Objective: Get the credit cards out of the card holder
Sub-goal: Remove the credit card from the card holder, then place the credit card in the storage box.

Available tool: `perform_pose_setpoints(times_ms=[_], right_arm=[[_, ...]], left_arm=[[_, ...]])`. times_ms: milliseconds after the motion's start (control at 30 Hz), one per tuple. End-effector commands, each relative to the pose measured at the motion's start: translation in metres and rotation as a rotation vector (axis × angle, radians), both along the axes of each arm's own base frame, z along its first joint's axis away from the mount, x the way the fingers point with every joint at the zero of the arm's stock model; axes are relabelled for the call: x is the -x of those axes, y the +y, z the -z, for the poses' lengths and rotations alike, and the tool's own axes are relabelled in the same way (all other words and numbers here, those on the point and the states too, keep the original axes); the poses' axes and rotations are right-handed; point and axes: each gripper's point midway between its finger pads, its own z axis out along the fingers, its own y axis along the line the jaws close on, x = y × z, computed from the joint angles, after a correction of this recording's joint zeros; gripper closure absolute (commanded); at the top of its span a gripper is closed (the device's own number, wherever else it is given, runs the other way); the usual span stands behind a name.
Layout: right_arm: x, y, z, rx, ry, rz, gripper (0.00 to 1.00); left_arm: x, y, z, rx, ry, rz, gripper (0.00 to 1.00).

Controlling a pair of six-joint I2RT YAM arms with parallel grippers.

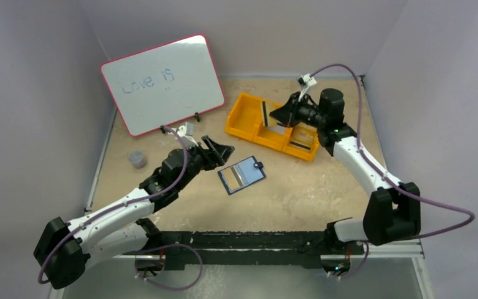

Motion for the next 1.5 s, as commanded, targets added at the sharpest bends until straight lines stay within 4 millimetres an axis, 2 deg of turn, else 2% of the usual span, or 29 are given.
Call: perform_pose_setpoints(times_ms=[0, 67, 167, 233, 300, 400, 500, 567, 667, 833, 900, 1067, 1167, 1267, 1467], right_arm=[[-0.032, -0.088, 0.032, 0.607, -0.145, 0.258, 1.0], [-0.036, -0.114, 0.045, 0.756, -0.071, 0.302, 1.0], [-0.034, -0.14, 0.065, 0.877, 0.024, 0.282, 1.0], [-0.032, -0.153, 0.067, 0.901, 0.045, 0.261, 1.0], [-0.031, -0.162, 0.061, 0.89, 0.019, 0.246, 1.0], [-0.024, -0.163, 0.059, 0.902, -0.007, 0.166, 1.0], [-0.016, -0.157, 0.068, 0.931, -0.012, 0.024, 1.0], [-0.018, -0.162, 0.076, 0.963, 0.012, -0.003, 1.0], [-0.02, -0.157, 0.082, 0.975, 0.018, -0.103, 1.0], [-0.024, -0.172, 0.102, 1.057, 0.075, -0.106, 1.0], [-0.028, -0.176, 0.104, 1.075, 0.058, -0.092, 1.0], [-0.035, -0.173, 0.106, 1.08, 0.008, -0.133, 1.0], [-0.04, -0.176, 0.119, 1.101, 0.014, -0.168, 1.0], [-0.038, -0.169, 0.123, 1.046, 0.017, -0.254, 1.0], [-0.051, -0.169, 0.135, 1.055, 0.002, -0.321, 1.0]], left_arm=[[-0.009, 0.015, -0.001, -0.108, 0.002, -0.065, 0.31], [-0.008, 0.01, -0.001, -0.119, 0.006, -0.038, 0.31], [-0.007, 0.003, -0.003, -0.132, 0.003, 0.0, 0.31], [-0.006, 0.001, -0.004, -0.152, 0.005, 0.02, 0.31], [-0.004, 0.001, -0.004, -0.167, 0.005, 0.032, 0.31], [0.0, 0.003, -0.005, -0.188, 0.003, 0.046, 0.31], [0.003, 0.006, -0.006, -0.201, 0.0, 0.052, 0.32], [0.004, 0.007, -0.008, -0.208, -0.005, 0.057, 0.32], [0.006, 0.01, -0.015, -0.234, -0.015, 0.067, 0.32], [0.008, 0.018, -0.025, -0.252, -0.037, 0.049, 0.32], [0.008, 0.022, -0.026, -0.251, -0.041, 0.033, 0.32], [0.011, 0.029, -0.032, -0.238, -0.049, 0.011, 0.32], [0.011, 0.032, -0.036, -0.233, -0.059, 0.002, 0.32], [0.012, 0.034, -0.041, -0.237, -0.064, -0.002, 0.32], [0.014, 0.043, -0.048, -0.261, -0.078, -0.021, 0.32]])
